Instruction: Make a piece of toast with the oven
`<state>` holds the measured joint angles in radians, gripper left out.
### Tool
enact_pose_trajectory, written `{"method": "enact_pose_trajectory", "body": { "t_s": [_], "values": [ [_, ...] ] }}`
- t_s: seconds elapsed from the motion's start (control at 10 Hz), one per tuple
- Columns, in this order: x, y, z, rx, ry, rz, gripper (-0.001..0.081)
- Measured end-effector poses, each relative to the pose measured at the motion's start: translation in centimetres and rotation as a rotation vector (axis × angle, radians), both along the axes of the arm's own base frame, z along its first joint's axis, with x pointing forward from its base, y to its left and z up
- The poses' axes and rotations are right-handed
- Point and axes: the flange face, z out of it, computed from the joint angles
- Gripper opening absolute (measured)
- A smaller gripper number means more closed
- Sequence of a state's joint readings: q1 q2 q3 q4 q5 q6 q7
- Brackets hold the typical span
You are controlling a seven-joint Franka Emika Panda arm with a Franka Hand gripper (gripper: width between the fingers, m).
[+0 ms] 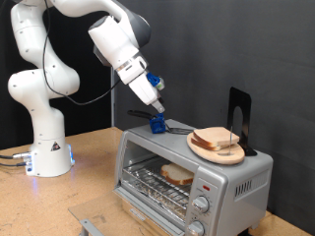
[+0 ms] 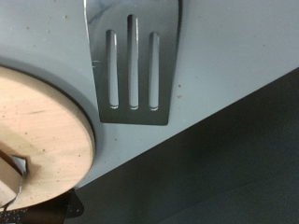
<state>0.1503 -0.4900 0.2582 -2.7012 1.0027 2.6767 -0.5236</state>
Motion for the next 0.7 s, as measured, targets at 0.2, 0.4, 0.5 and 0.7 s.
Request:
{"method": "enact_pose_trajectory", "body": {
  "t_s": [0.2, 0.4, 0.5, 0.7],
  "values": [
    [0.0, -1.1, 0.0, 0.03, -0.028, -0.012, 0.0809],
    [-0.5, -4.4, 0.1, 0.065, -0.019, -0.03, 0.0809],
    [-0.9, -6.3, 0.2, 0.081, -0.006, -0.033, 0.0809],
    [-1.6, -10.0, 0.5, 0.091, 0.027, -0.034, 0.0809]
  ]
}}
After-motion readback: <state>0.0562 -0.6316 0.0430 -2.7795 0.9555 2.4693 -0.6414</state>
